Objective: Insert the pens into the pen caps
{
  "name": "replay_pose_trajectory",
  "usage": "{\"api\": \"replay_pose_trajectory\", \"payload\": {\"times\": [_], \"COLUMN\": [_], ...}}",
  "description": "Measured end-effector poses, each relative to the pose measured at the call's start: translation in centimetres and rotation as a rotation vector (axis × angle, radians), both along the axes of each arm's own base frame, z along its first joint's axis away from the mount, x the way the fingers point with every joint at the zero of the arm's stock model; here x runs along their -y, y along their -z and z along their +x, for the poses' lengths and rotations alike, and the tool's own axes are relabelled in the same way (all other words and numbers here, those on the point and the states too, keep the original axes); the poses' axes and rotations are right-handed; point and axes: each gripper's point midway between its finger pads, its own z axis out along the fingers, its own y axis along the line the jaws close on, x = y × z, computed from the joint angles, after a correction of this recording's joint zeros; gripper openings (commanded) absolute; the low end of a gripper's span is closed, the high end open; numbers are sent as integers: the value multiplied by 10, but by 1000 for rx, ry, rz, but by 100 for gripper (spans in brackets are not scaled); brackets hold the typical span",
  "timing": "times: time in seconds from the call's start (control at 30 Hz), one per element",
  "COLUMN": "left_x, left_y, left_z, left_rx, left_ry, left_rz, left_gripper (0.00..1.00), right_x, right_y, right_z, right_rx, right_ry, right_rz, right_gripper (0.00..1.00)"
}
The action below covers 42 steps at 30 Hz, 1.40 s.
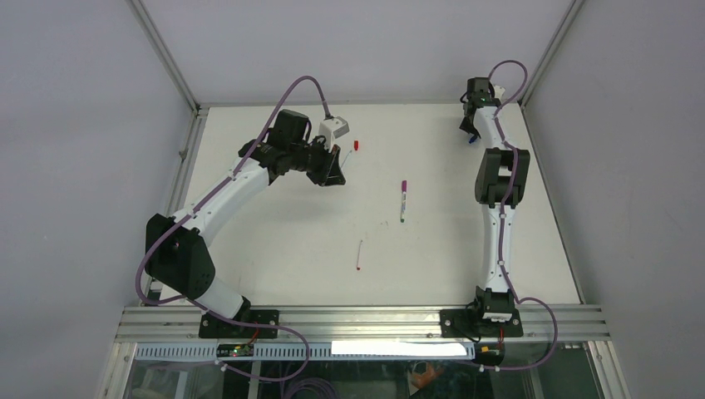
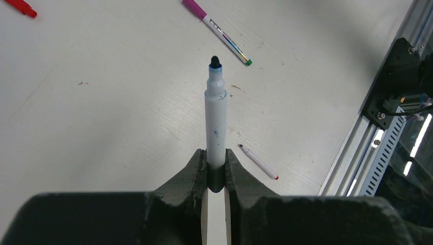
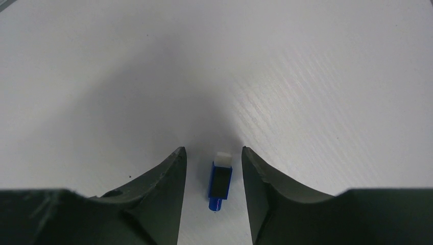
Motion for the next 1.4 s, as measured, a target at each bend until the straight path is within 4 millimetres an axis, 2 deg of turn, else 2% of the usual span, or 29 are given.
{"api": "replay_pose_trajectory", "payload": {"times": [0.17,0.27,0.57,0.77,0.83,0.93,1.1,1.17,1.4], "left_x": [0,-1,-1,-2,-2,-2,-2,-2,-2], "left_y": [0,1,2,2,3,3,3,3,5], "left_z": [0,-1,-2,-2,-3,-3,-3,-3,-2], "left_rx": [2,2,-3,-5,-8,-8,-8,-8,-14], "left_ry": [4,5,6,6,6,6,6,6,4], "left_rz": [3,5,9,11,12,12,12,12,15], "left_gripper": [0,0,0,0,0,0,0,0,0], "right_x": [0,-2,-4,-6,-5,-5,-4,-4,-20], "right_y": [2,3,4,4,5,5,4,4,4], "right_z": [1,0,-5,-9,-11,-12,-14,-15,-24], "right_rx": [16,39,55,46,39,36,34,33,40], "right_ry": [12,31,67,82,88,93,99,97,28], "right_rz": [7,23,51,66,73,79,95,102,181], "right_gripper": [46,41,39,27,26,14,7,0,0]}}
